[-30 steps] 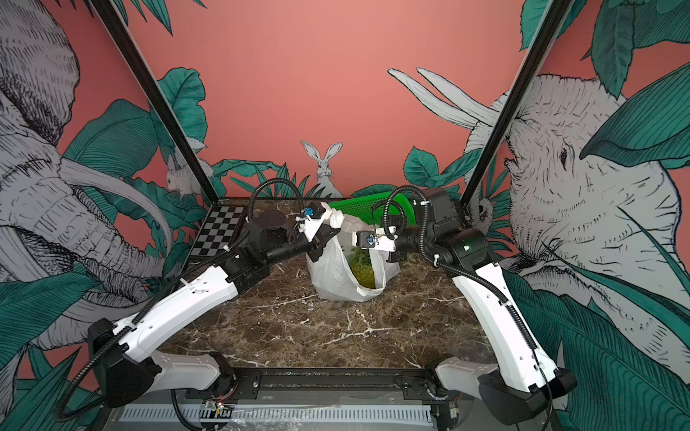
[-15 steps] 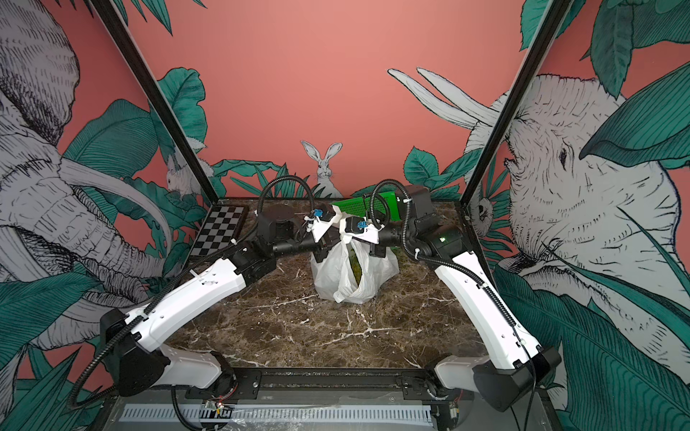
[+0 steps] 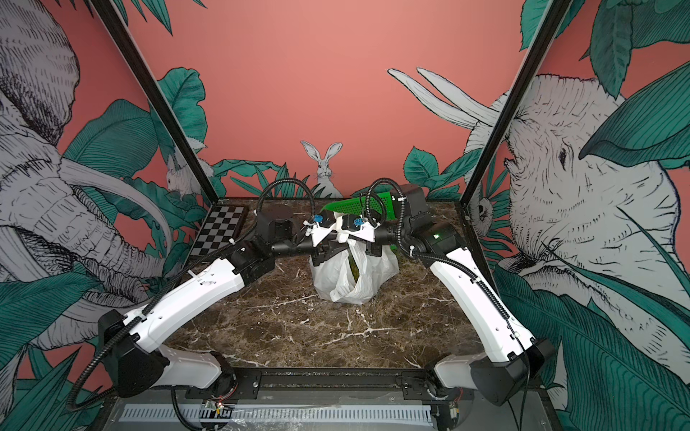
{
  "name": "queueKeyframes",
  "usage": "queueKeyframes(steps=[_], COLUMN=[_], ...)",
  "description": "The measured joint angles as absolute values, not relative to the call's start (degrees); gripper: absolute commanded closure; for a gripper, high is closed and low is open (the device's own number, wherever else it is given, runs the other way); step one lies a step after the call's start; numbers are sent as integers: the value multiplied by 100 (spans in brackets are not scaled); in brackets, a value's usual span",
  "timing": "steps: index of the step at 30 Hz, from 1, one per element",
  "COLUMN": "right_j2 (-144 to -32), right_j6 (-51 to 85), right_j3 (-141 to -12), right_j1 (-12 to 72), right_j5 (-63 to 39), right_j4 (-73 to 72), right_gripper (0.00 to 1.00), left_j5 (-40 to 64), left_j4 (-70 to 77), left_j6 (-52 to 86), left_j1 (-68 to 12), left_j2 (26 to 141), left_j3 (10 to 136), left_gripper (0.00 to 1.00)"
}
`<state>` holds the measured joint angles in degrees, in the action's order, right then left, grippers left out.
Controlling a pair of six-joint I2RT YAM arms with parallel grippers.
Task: Place the pineapple into a plastic bag & tie a knot
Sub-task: Cross the plastic bag at the center of the board.
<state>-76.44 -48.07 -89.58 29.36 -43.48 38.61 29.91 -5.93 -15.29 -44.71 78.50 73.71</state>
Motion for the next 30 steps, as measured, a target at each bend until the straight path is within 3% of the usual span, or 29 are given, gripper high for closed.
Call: queueKeyframes(steps=[2,8,16,20,22,25,30], right_j2=[-7644,-7644,-7594,-7583,-7544,-7373,-6818], right_j6=[-4799,-4556,-4115,-3736,-3503,-2974,-1619], right_j3=[-8958,-8906,-8770,-8777,-8803,-8864,-9196], right_j1=[2941,3013,3041,3033,3028,2963,2552], right_j5=[-4348,-4348,-4324,-4222,-4193,-4193,-3822], right_j4=[3854,3660,3371,3221,3234,3446,3828], right_gripper=[100,100,100,54,43,31,34], left_j5=[3076,3201,3070,3024,2974,2910,2849], left_j4=[-523,-217,163,320,401,567,792], left_j6=[-1483,-1256,-1017,-991,-993,-1020,-1111], left_j1=[-4473,-4491,-4436,-4464,-4493,-4495,-4491], left_j2=[7832,7822,7850,7852,7852,7852,7852], left_j3=[7334,7214,7017,6904,6836,6781,6711], left_gripper=[50,54,100,100,100,100,100])
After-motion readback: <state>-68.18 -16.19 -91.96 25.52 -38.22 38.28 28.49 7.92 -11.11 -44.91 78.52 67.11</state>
